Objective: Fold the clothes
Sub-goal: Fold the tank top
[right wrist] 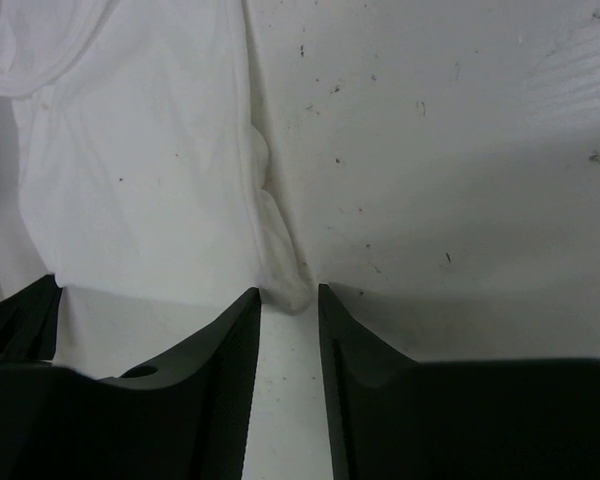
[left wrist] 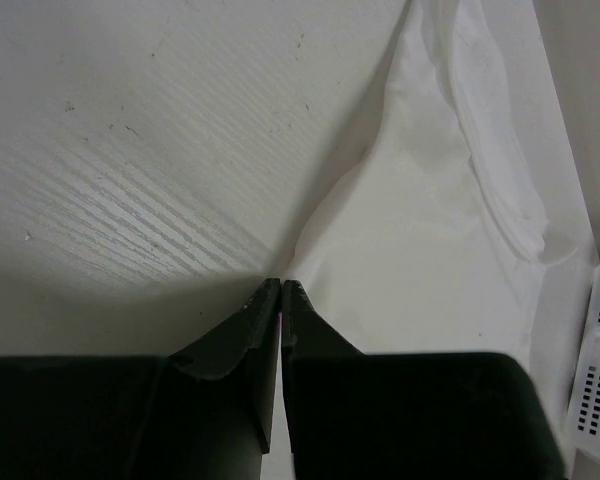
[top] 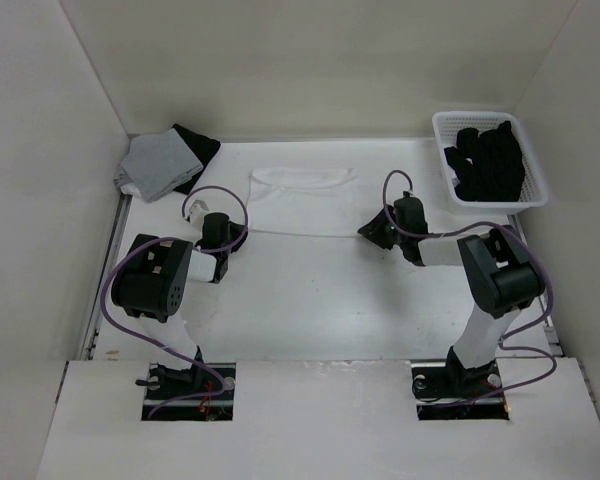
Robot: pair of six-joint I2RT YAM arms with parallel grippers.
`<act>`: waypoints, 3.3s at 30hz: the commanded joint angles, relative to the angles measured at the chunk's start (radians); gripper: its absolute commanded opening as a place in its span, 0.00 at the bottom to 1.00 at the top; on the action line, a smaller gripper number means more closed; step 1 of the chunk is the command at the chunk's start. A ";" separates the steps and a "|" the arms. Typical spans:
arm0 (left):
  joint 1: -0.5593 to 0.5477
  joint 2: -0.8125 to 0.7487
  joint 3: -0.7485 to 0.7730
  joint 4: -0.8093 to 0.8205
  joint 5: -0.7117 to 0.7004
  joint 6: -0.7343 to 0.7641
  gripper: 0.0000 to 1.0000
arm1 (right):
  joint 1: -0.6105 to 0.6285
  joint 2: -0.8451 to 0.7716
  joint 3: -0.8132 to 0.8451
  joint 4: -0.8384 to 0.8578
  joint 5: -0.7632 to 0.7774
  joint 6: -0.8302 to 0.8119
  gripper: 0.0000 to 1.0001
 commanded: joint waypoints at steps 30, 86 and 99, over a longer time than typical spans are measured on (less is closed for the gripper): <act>-0.131 -1.341 0.005 -0.833 -0.053 0.085 0.00 | 0.415 -1.115 -0.070 -0.642 0.345 -0.105 0.02; 0.092 -0.639 -0.265 -0.164 0.219 0.009 0.02 | 0.213 -0.597 -0.320 -0.135 0.168 -0.057 0.04; 0.105 -0.995 -0.420 -0.418 0.187 0.053 0.02 | 0.314 -0.769 -0.452 -0.247 0.253 0.001 0.04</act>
